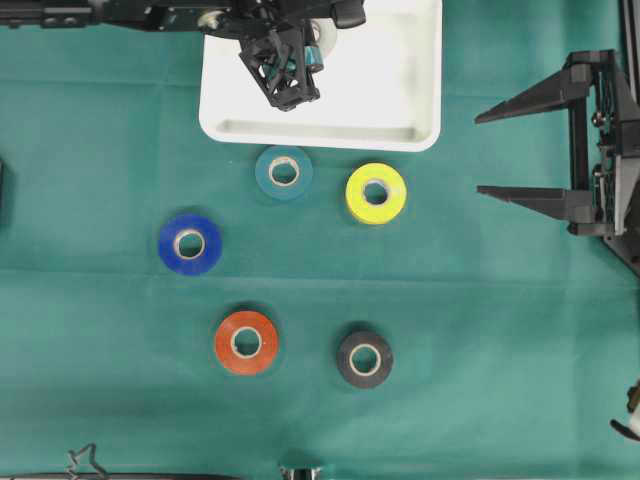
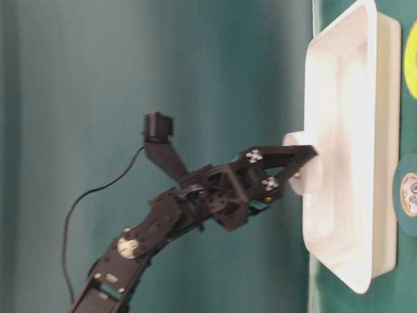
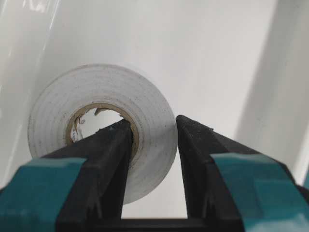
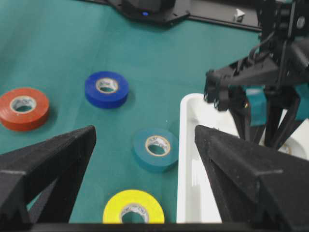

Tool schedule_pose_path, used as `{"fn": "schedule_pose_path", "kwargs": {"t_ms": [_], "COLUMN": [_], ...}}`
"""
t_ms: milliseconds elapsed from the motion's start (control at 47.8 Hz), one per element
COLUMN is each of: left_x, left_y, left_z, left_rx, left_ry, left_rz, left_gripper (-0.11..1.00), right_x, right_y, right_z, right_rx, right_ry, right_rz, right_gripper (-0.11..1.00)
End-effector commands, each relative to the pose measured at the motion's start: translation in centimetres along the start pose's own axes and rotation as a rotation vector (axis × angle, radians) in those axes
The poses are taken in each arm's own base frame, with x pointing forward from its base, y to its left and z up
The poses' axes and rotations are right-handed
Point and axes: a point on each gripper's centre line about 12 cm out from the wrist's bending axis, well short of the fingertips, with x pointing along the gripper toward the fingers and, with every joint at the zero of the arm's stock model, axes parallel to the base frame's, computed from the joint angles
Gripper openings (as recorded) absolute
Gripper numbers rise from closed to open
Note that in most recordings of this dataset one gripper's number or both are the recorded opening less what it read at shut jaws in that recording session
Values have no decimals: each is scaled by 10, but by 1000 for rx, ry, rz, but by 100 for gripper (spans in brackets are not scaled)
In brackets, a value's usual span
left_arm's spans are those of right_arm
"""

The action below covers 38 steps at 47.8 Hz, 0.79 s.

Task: Pick up the tape from a random location and place it into the white case.
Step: 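Lower the white roll into the tray and open the left gripper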

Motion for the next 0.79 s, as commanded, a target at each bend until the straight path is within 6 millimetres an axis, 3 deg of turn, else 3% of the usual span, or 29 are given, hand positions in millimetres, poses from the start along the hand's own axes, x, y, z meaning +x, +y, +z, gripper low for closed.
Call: {"fn": "schedule_pose_path", "kwargs": {"t_ms": [0,167,586,774], "left_x": [-2,10,11,10], "left_y": [2,2,2,4], "left_z": [9,7,7,8], "left_rx": [-1,-2,-1,-3], "left_ry": [-39,-32,-27,-30], "left_rz": [6,5,4,6], "left_gripper": [26,26,27,79], "right_x": [1,1,1,1], "right_y": [0,0,0,0], "right_z": [11,11,11,11], "right_rx": [-1,0,-1,0], "right_ry": [-28,-26,-28,-28], "right_rz": [-2,-2,-2,-2], "right_gripper": [92,92,92,92]}}
